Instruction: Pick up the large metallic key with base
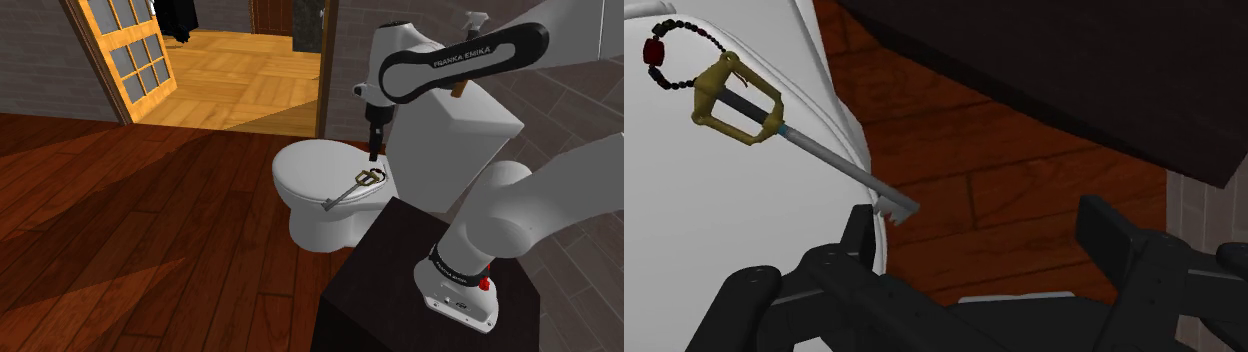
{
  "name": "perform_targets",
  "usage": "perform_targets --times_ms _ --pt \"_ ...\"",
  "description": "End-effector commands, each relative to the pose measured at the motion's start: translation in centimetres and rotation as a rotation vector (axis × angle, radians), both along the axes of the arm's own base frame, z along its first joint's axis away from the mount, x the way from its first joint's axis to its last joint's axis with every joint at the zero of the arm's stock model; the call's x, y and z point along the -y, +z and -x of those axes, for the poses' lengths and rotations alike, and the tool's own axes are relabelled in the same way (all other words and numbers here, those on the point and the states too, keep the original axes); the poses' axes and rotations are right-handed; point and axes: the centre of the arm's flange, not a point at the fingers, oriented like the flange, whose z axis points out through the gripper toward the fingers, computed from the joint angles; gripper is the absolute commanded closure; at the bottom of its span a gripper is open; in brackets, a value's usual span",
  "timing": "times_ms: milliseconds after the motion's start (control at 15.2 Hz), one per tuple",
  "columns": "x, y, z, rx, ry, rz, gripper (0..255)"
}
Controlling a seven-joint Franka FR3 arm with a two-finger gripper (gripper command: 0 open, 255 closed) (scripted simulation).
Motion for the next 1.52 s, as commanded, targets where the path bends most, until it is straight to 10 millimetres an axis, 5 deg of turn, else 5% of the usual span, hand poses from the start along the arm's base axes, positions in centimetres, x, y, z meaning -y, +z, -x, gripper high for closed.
perform_targets --times_ms 0,792,1452 --pt "1.2 -2.3 -0.3 -0.009 0.083 -0.001 0" --pt "7.6 -15.9 -5.1 -0.073 0.546 -0.011 0" --pt "10.7 -26.4 -9.8 -0.12 0.895 -0.018 0"
